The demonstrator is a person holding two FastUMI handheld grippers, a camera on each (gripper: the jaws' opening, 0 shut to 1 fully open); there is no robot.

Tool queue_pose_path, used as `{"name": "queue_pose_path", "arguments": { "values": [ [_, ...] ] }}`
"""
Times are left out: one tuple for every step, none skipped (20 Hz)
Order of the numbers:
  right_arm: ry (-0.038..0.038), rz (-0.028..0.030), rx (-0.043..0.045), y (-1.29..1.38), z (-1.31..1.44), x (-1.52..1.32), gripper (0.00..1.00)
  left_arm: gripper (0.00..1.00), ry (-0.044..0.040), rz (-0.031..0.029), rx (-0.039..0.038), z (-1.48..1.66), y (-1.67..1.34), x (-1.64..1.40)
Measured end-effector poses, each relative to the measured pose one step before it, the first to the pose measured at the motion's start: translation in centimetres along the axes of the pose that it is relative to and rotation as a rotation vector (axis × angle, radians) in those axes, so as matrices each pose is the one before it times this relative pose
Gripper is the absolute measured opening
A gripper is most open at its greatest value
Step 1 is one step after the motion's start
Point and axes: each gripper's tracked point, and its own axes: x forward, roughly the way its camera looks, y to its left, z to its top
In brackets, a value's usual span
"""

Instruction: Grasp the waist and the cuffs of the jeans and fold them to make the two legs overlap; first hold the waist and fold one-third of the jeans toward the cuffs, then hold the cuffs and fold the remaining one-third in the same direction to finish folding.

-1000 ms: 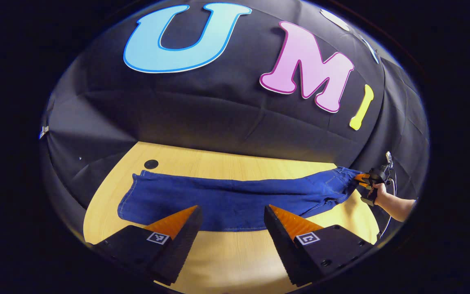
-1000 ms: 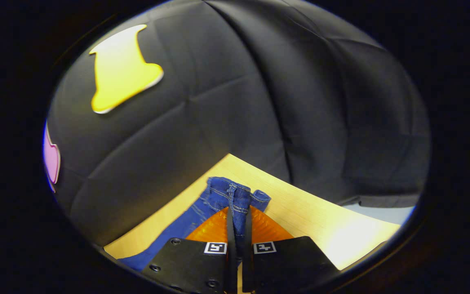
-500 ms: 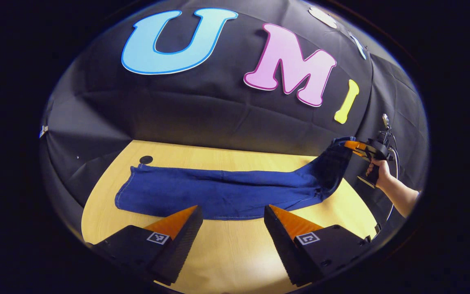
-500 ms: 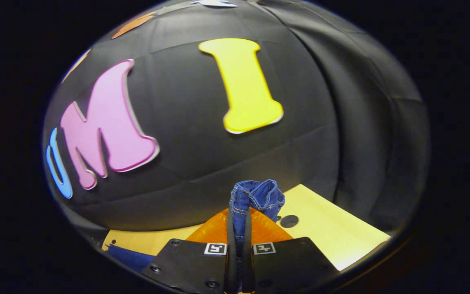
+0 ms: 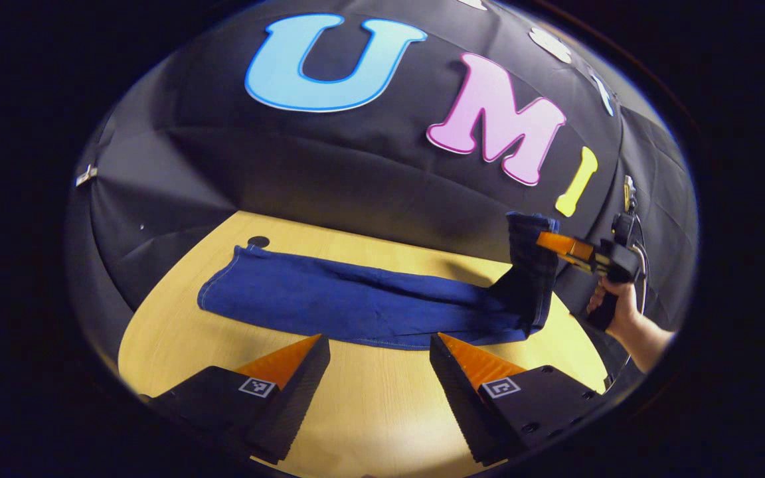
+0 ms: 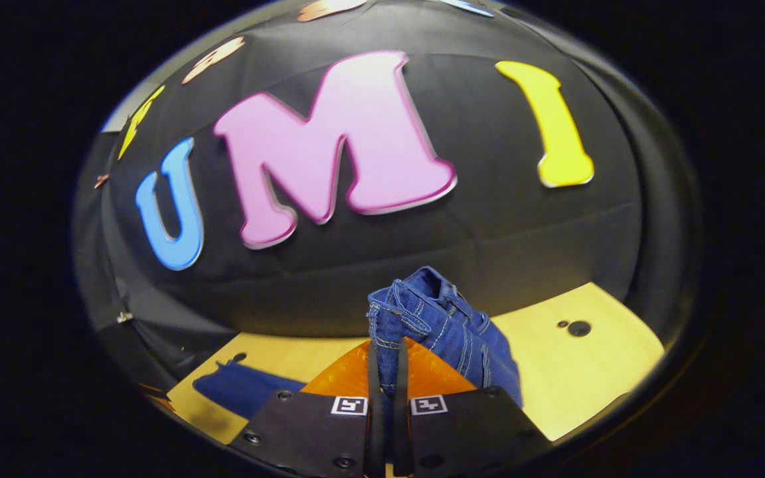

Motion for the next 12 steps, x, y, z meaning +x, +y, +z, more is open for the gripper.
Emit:
{"name": "queue_pose_path", "arguments": {
  "values": [
    [0.02979, 0.03931, -0.02242, -0.376, -0.667, 0.243, 0.08, 0.96, -0.00165, 0.00951, -0.02003, -0.422, 0.669, 0.436],
    [0.03524, 0.03459, -0.02272, -0.203, -0.694, 0.360, 0.08, 0.96, -0.00382, 0.01531, -0.01900, -0.378, 0.964, 0.450],
    [0.04102, 0.03241, -0.01753, -0.590, -1.335, 0.678, 0.08, 0.97, -0.00401, 0.00722, -0.01751, -0.284, 0.741, 0.412],
    [0.04603, 0.02315, -0.01518, -0.156, -0.231, 0.366, 0.08, 0.97, -0.00774, 0.00965, -0.02211, -0.110, 0.771, 0.454],
    [0.04082, 0.00894, -0.01915, -0.481, -0.561, 0.279, 0.08, 0.97, -0.00821, 0.00816, -0.02560, 0.034, 0.771, 0.641],
    [0.04032, 0.00456, -0.01670, -0.380, -0.340, 0.633, 0.08, 0.97, -0.01171, 0.00985, -0.02917, 0.248, 0.806, 0.721],
    [0.03046, 0.00452, -0.01303, -0.564, 0.300, 0.023, 0.09, 0.97, -0.01822, 0.02017, -0.02175, 0.425, 1.143, 0.591],
    [0.02978, 0.03149, 0.01315, 0.678, -0.267, 0.572, 0.10, 0.97, -0.02575, 0.03065, -0.01571, 0.718, 1.337, 0.670],
    [0.02732, 0.03040, 0.02652, 0.385, -0.348, -0.523, 0.17, 0.96, -0.02769, 0.03489, -0.01135, 0.761, 1.566, 0.970],
    [0.00674, 0.03989, 0.02221, 0.857, -0.193, -0.249, 0.43, 0.96, -0.02055, 0.03897, -0.01116, 0.587, 1.537, 1.113],
    [-0.01342, -0.00501, -0.01297, 0.446, 0.114, -0.143, 0.69, 0.96, -0.01533, 0.03225, -0.00770, 0.584, 1.446, 1.023],
    [-0.02430, -0.02727, -0.03999, -0.183, -0.915, -0.094, 0.95, 0.96, -0.01467, 0.02443, -0.00406, 0.552, 1.434, 1.192]
  ]
}}
